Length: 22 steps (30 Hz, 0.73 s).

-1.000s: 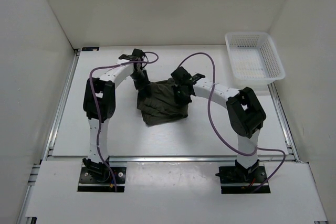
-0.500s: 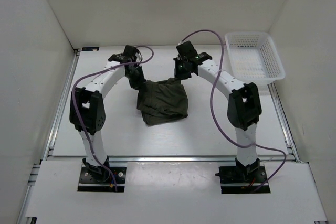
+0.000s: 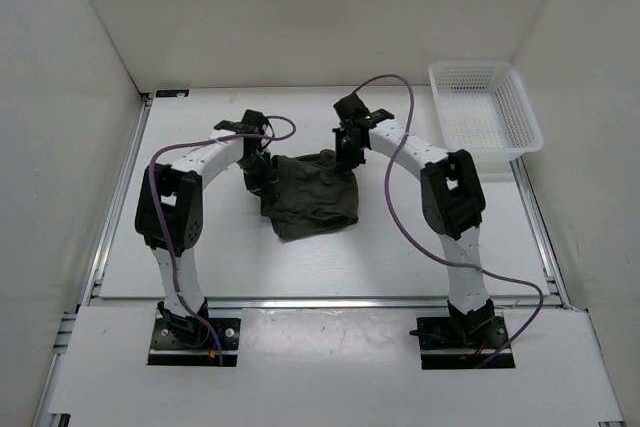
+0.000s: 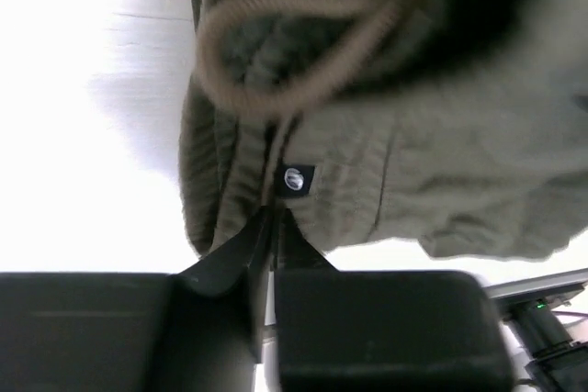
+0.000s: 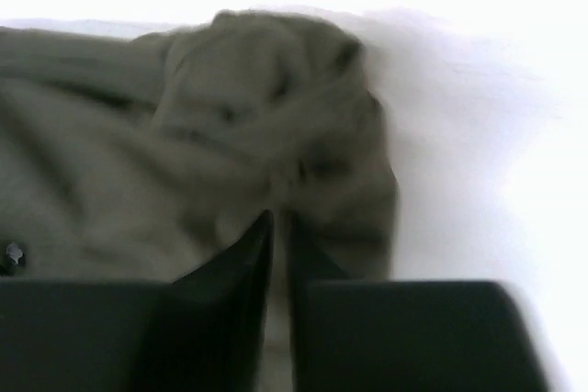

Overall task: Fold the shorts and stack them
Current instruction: Fold the shorts

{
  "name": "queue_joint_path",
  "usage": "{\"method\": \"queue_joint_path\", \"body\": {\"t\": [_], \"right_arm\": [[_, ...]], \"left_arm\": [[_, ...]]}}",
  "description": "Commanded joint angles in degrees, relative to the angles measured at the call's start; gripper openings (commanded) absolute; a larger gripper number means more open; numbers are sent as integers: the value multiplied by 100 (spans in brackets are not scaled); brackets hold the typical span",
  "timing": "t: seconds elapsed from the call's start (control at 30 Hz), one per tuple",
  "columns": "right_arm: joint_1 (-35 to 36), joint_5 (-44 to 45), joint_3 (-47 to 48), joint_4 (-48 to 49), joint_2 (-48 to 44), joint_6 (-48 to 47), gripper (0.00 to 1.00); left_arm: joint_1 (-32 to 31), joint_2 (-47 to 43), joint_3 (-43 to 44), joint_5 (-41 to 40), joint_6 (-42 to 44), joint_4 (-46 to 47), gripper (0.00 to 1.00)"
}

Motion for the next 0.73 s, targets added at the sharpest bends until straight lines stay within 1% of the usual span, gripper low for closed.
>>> {"method": "queue_joint_path", "body": {"t": [0.0, 0.03, 0.07, 0.1, 0.13, 0.17, 0.2, 0.23, 0.33, 0.37, 0.4, 0.43, 0.47, 0.5, 0.57, 0.6, 0.63, 0.67, 0.7], "right_arm": [[-221, 448, -136, -116, -1466, 0, 25], [-221, 676, -311, -116, -1694, 0, 41], [-291, 817, -408, -177, -2149, 0, 51], [-370, 958, -523, -177, -2380, 52, 60], [-371, 1081, -646, -177, -2600, 53, 66], [-458, 1204, -908, -325, -3020, 53, 74], [-546, 1466, -1032, -396, -3215, 114, 77], [-599, 1573, -1173, -449, -3409, 114, 81], [-731, 2003, -1901, -800, -4269, 237, 83], [-731, 2101, -2060, -949, -4429, 290, 83], [-731, 2189, -2218, -1012, -4587, 290, 83], [-731, 2250, -2377, -1012, -4893, 342, 83], [-731, 2312, -2691, -1099, -5044, 404, 84], [-731, 2443, -2843, -1178, -5185, 404, 84], [-731, 2531, -3211, -1231, -5615, 466, 84], [-731, 2585, -3326, -1284, -5878, 466, 84], [-783, 2655, -3432, -1285, -6011, 527, 82], [-784, 2655, -3616, -1285, -6125, 527, 82], [-784, 2708, -3678, -1285, -6327, 527, 82]], "left_arm": [[35, -918, 960, -367, 437, -598, 23], [35, -1005, 1224, -430, 508, -800, 29], [87, -1102, 1670, -483, 508, -1133, 38], [158, -1329, 1840, -483, 587, -1249, 45], [158, -1445, 1981, -483, 648, -1329, 49], [228, -1585, 2087, -483, 649, -1391, 57], [298, -1891, 2149, -483, 649, -1391, 66], [299, -2059, 2149, -431, 649, -1391, 68], [509, -2762, 1825, -430, 526, -1268, 68], [588, -2947, 1572, -430, 526, -1207, 68], [589, -3340, 1413, -526, 378, -1207, 68], [676, -3562, 1237, -658, 324, -1059, 68], [755, -3773, 1061, -746, 254, -1005, 68], [756, -4210, 685, -799, 114, -952, 68], [905, -4634, 340, -852, -18, -829, 68], [905, -4993, 78, -922, -132, -829, 68], [905, -5162, -38, -975, -186, -829, 68], [958, -5320, -135, -975, -186, -829, 68], [958, -5444, -275, -1080, -291, -777, 79]]}}
